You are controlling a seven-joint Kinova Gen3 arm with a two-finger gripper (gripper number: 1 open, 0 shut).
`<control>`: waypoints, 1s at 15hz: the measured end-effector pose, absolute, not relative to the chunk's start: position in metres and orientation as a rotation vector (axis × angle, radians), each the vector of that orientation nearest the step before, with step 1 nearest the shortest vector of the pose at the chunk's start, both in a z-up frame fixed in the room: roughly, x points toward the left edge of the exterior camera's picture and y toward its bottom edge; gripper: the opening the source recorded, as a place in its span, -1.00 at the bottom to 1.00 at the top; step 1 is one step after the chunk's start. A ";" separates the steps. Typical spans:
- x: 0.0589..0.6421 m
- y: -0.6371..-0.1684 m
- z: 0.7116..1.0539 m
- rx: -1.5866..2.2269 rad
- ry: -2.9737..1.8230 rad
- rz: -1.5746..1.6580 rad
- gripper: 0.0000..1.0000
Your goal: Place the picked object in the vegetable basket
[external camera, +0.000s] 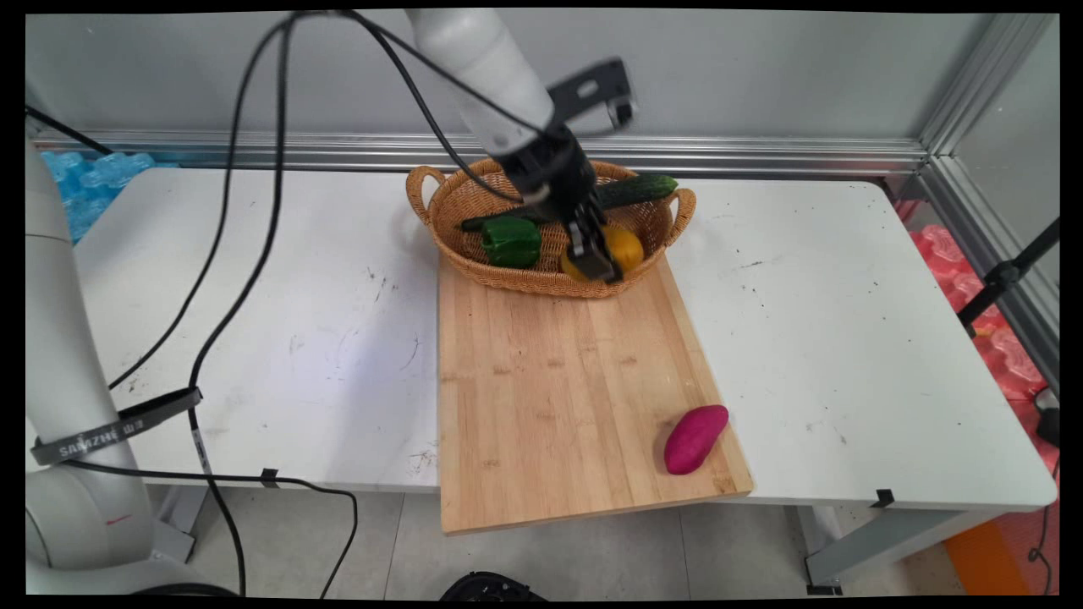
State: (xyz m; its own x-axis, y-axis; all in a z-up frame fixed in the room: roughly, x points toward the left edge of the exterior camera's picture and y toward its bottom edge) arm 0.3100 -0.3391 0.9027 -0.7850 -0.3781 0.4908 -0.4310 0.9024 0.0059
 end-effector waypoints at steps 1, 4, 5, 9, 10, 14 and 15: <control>0.319 -0.342 0.910 0.633 -2.554 0.166 -1.00; 0.341 -0.355 0.923 0.763 -2.506 0.225 -1.00; 0.347 -0.360 0.927 0.797 -2.492 0.244 -1.00; 0.362 -0.384 0.928 0.890 -2.451 0.285 -1.00; 0.364 -0.390 0.926 0.898 -2.449 0.291 -1.00; 0.365 -0.415 0.907 0.877 -2.478 0.297 -1.00; 0.364 -0.419 0.901 0.867 -2.489 0.294 -1.00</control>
